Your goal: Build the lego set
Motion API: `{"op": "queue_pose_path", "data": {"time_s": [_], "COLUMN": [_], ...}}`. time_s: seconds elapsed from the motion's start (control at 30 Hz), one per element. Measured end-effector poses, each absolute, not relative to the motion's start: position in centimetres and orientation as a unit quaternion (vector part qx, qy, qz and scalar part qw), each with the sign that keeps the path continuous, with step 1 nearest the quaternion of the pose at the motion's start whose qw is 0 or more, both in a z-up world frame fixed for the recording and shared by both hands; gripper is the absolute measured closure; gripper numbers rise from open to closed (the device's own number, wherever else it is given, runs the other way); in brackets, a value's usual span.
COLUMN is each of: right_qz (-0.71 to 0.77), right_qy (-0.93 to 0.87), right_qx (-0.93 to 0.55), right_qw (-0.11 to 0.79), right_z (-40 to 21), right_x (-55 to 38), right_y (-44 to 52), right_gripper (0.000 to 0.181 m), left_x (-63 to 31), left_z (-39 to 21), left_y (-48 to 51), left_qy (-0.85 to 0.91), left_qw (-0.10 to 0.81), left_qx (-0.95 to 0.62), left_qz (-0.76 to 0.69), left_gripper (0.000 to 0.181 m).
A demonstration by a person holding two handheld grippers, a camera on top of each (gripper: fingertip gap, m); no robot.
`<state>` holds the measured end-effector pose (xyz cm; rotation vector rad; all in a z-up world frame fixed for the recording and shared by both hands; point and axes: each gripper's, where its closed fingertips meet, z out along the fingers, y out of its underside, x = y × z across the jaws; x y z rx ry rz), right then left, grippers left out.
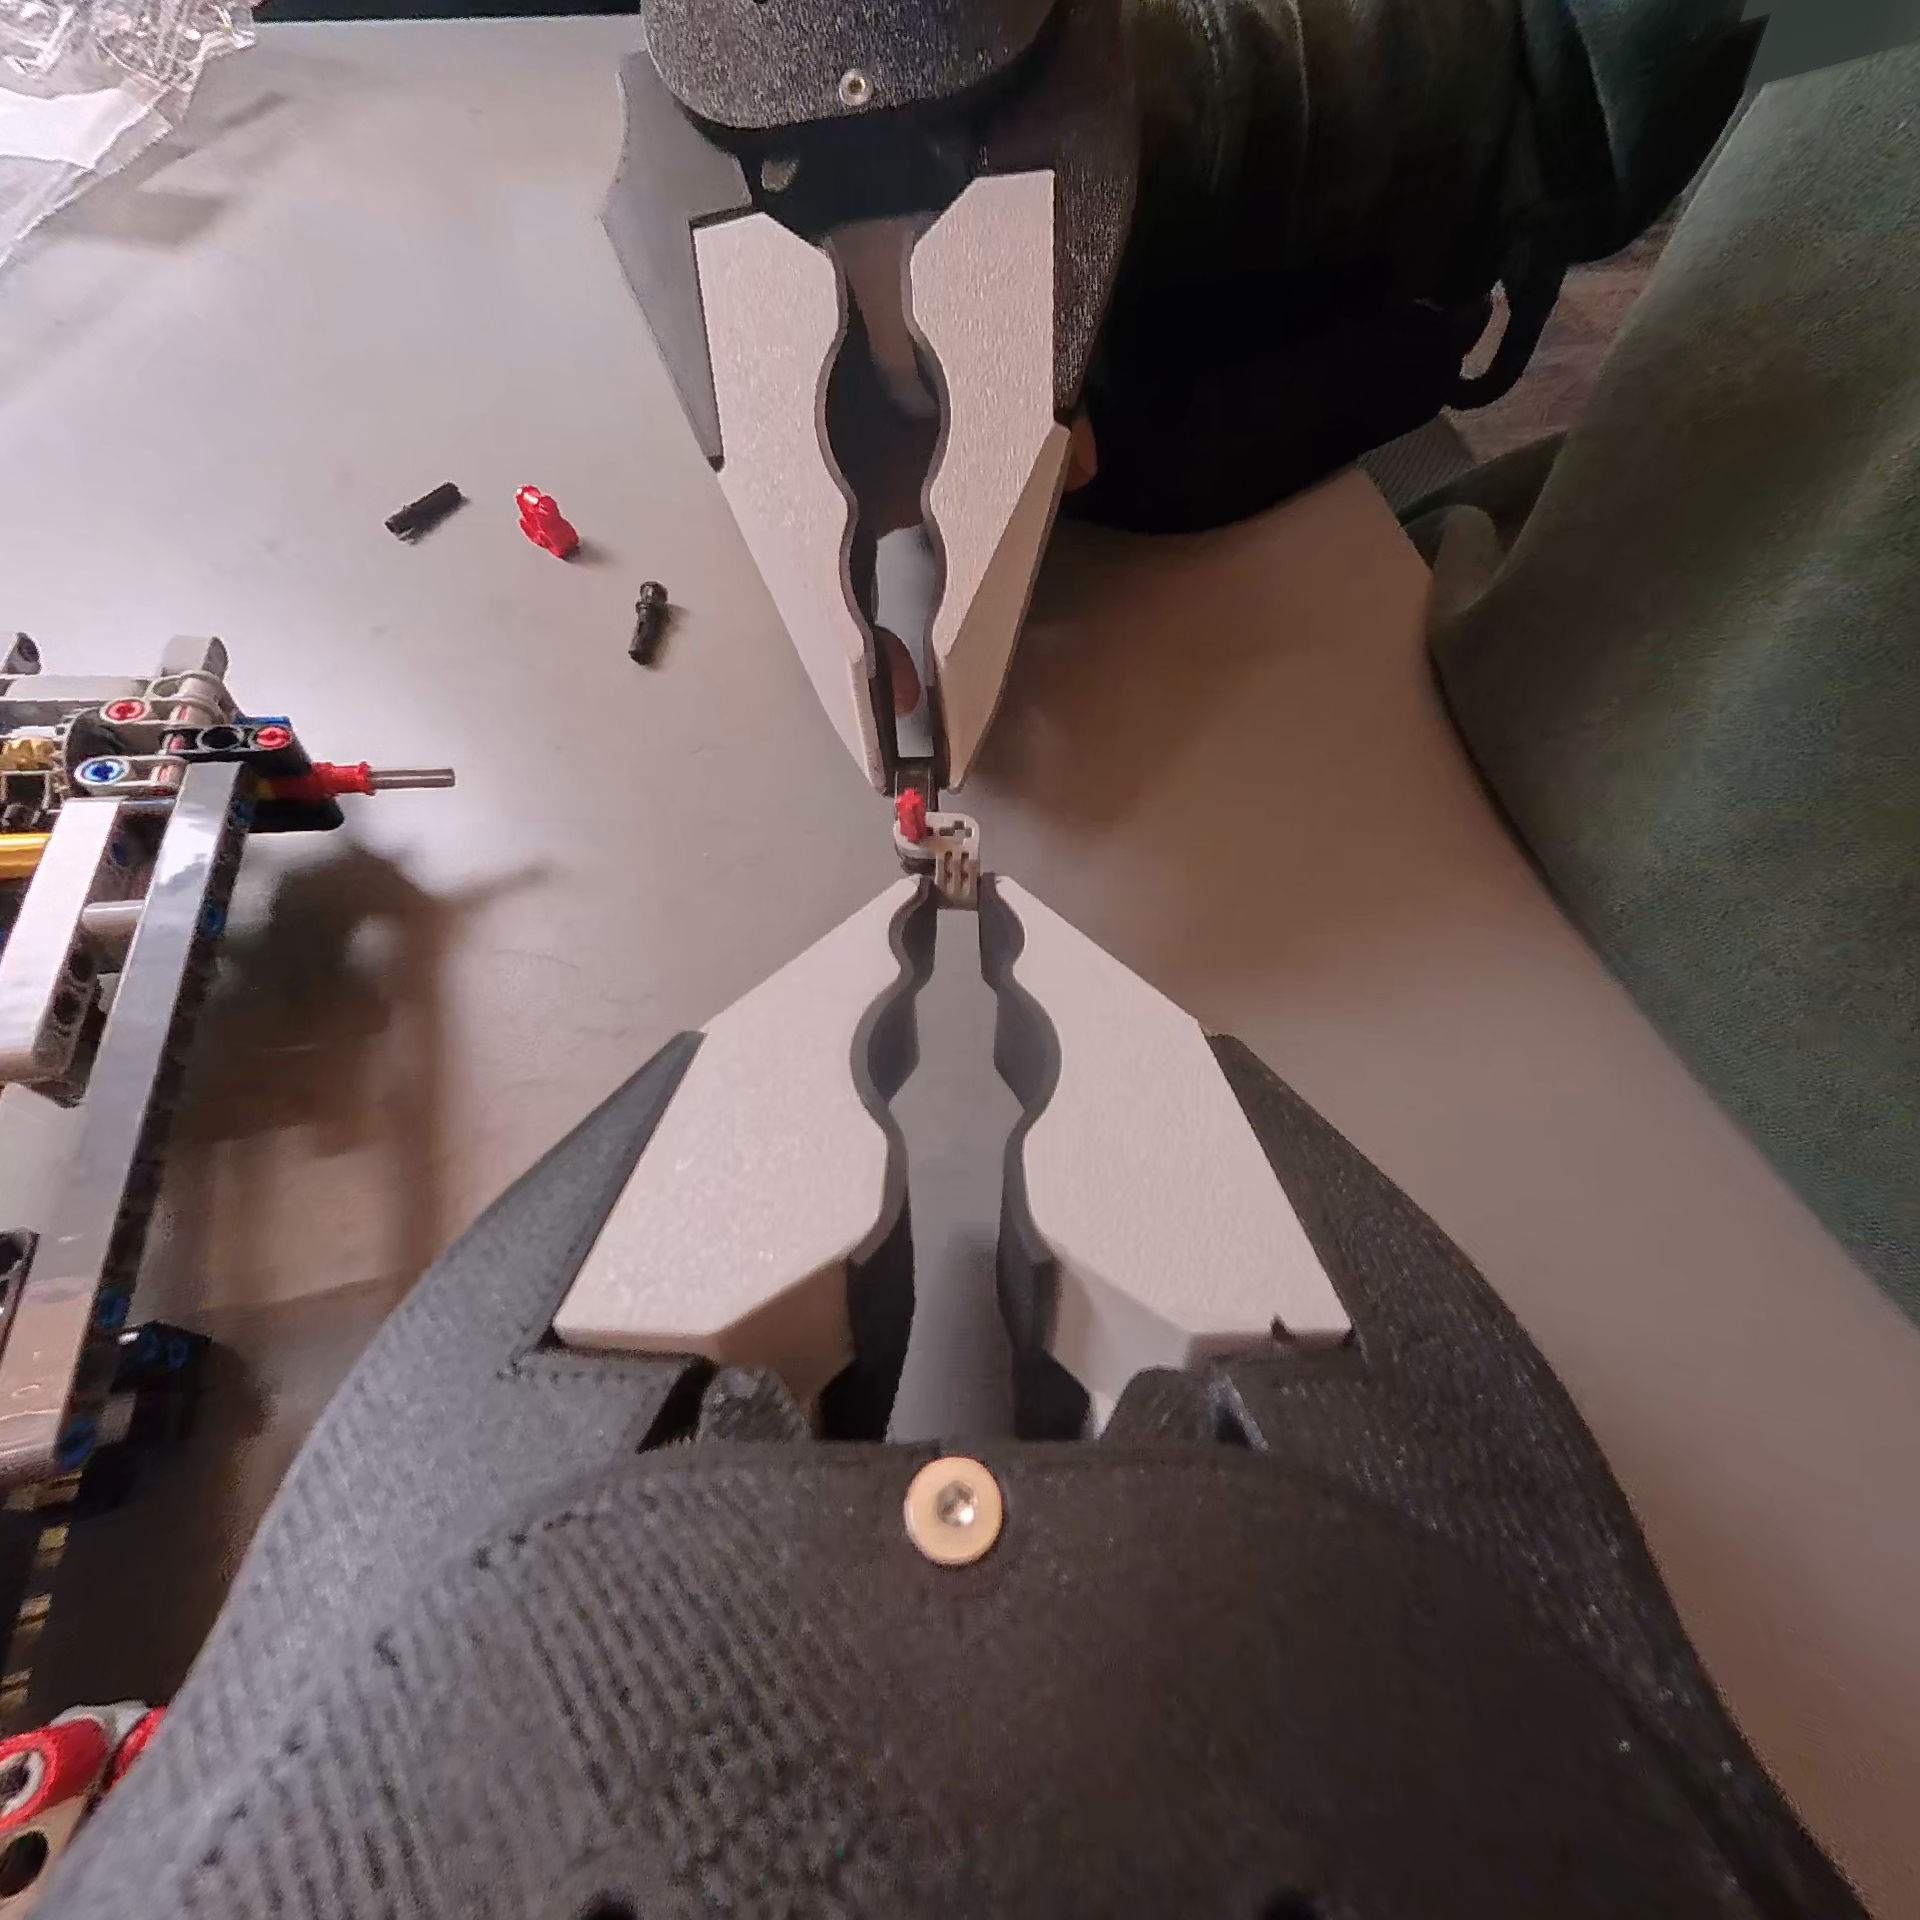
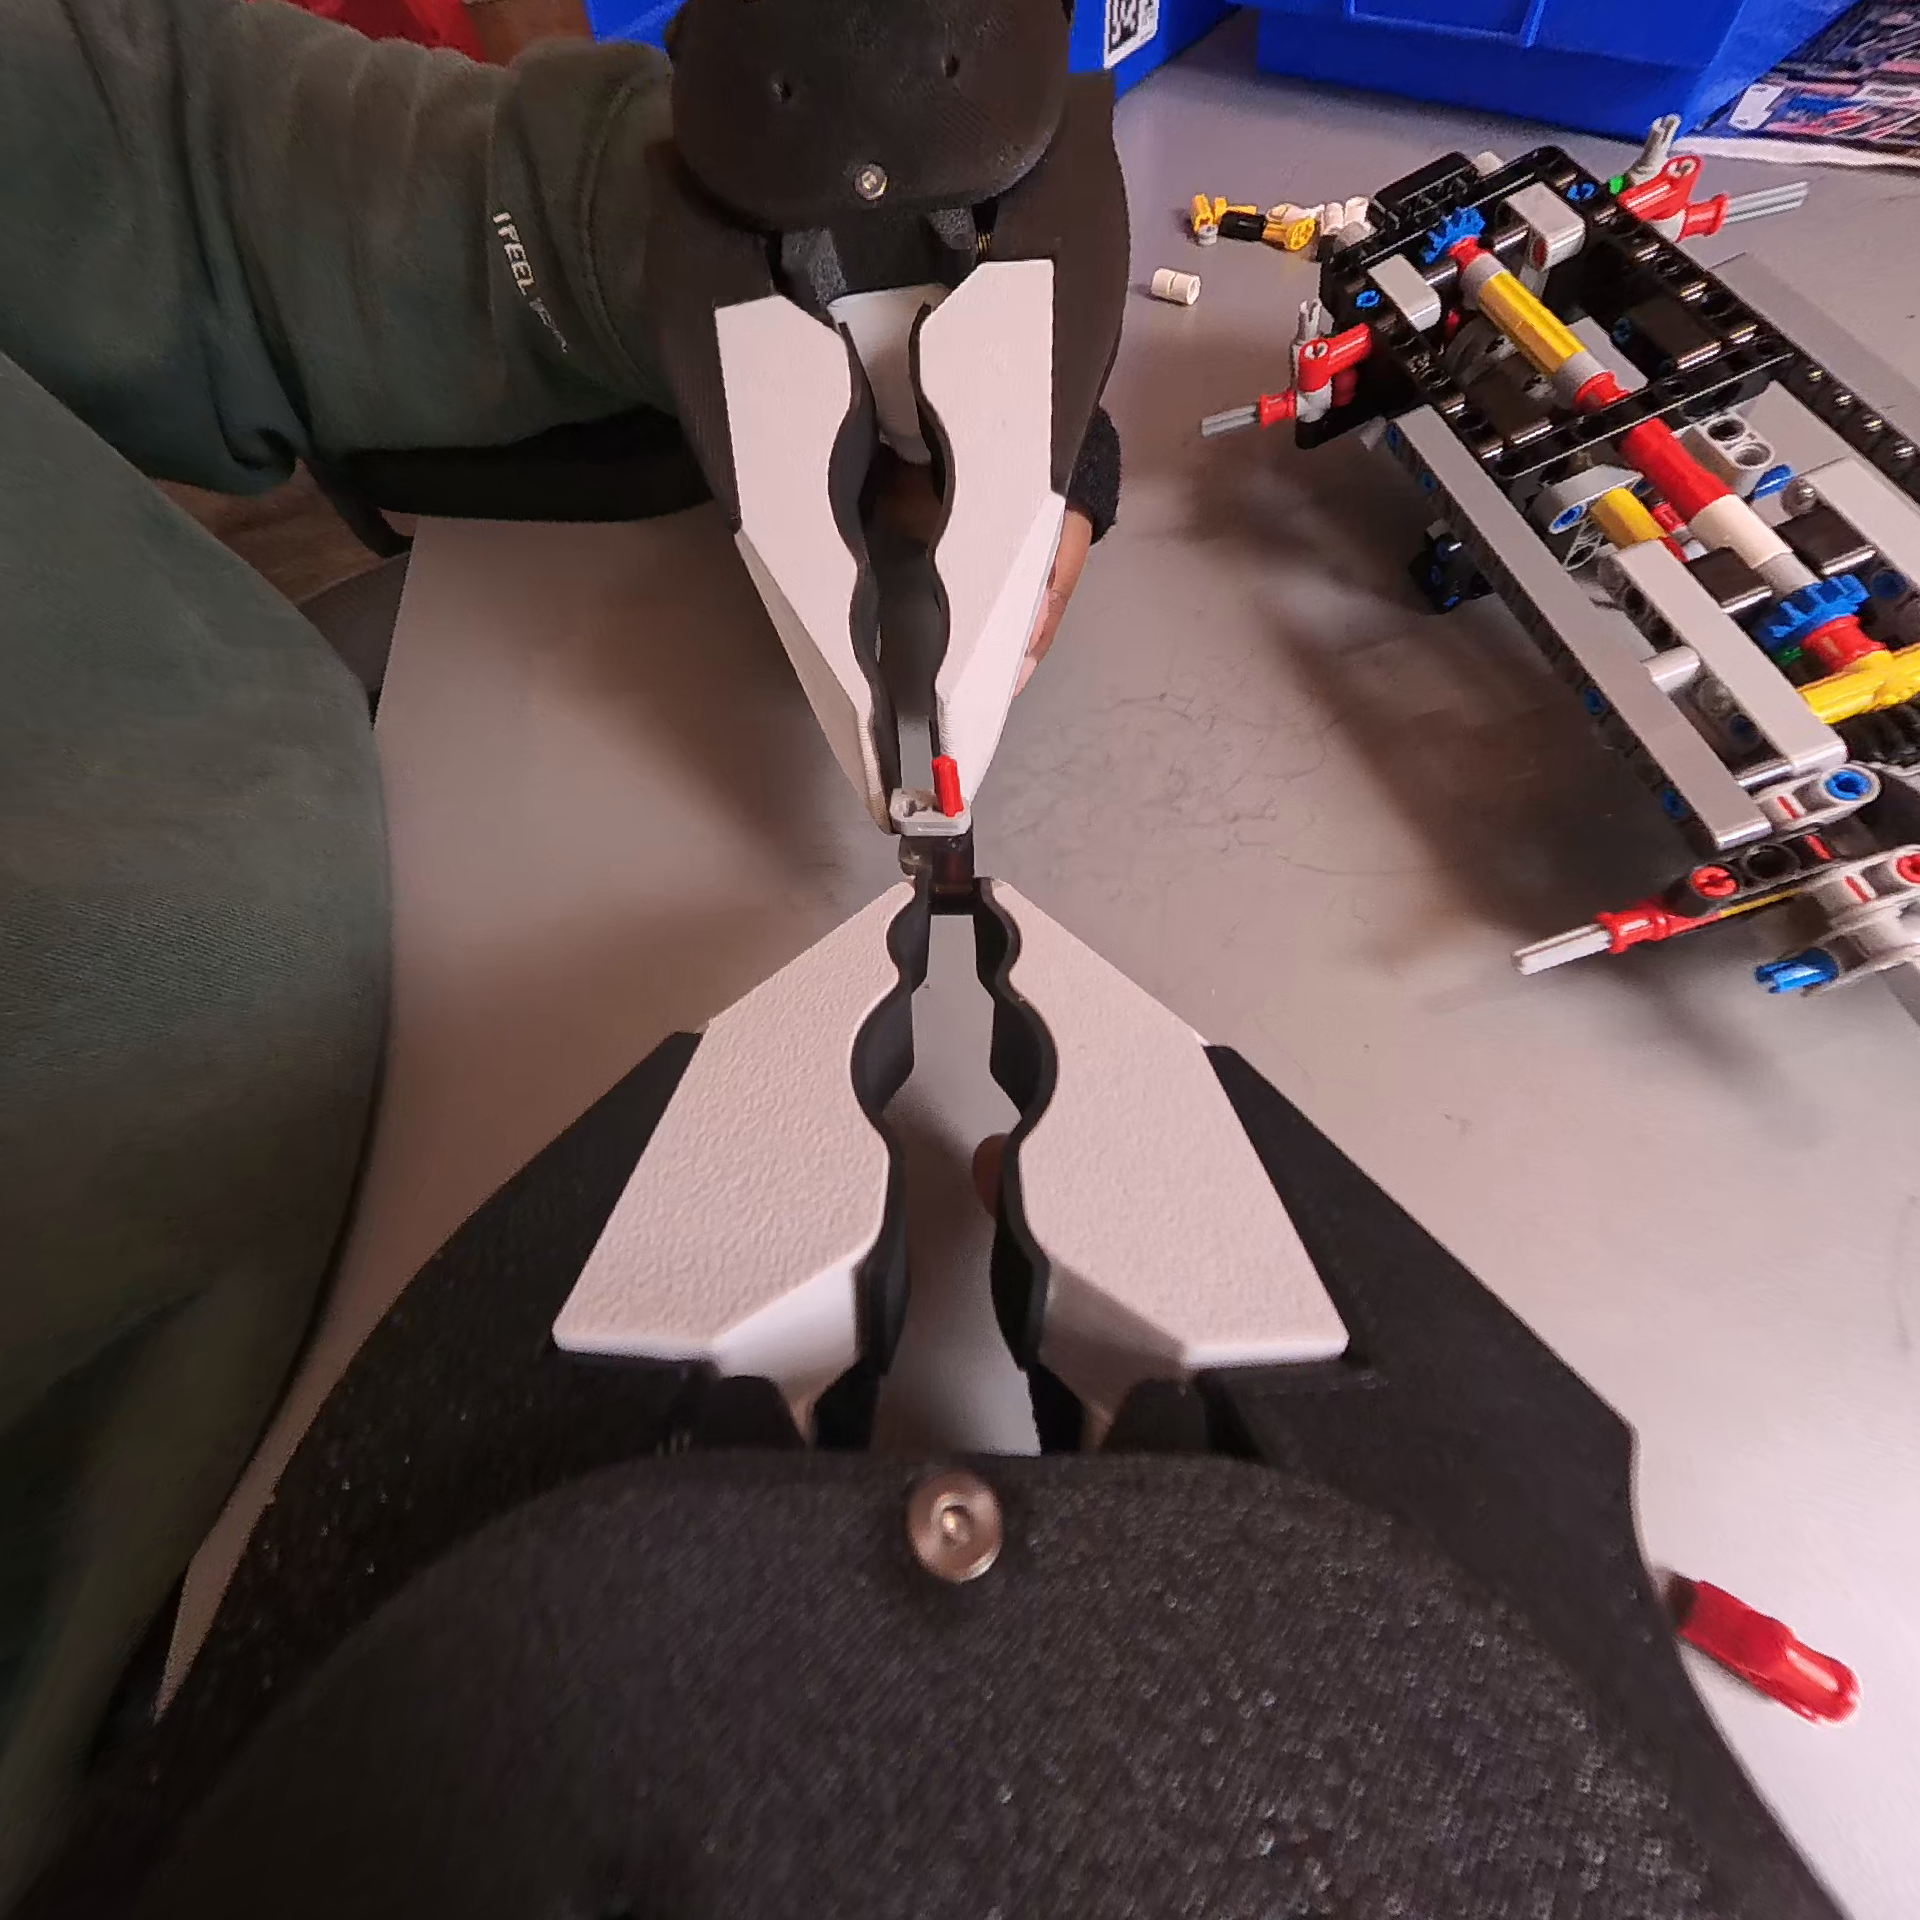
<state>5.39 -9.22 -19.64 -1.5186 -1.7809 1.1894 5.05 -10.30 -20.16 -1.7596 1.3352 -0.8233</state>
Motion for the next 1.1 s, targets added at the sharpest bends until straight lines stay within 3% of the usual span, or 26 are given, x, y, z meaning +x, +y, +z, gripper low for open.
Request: {"op": "queue_pose_path", "data": {"time_s": [0.2, 0.63, 1.1], "right_qz": [0.406, 0.390, 0.304], "right_qy": [-0.678, -0.715, -0.770], "right_qx": [-0.551, -0.517, -0.502], "right_qw": [0.270, 0.263, 0.250], "right_z": [-20.5, -20.7, -20.7], "right_x": [5.5, 5.6, 4.5], "right_y": [-8.8, -10.1, -10.0], "right_gripper": [0.161, 0.168, 0.174], "left_x": [5.2, 4.8, 4.9], "left_z": [-22.0, -23.0, -23.0], "left_y": [-10.6, -10.8, -10.6], "left_qy": [0.563, 0.568, 0.565], "left_qw": [0.366, 0.349, 0.361], "left_qx": [-0.694, -0.705, -0.708], "left_qz": [-0.258, -0.242, -0.223], "left_gripper": [0.175, 0.168, 0.174]}}
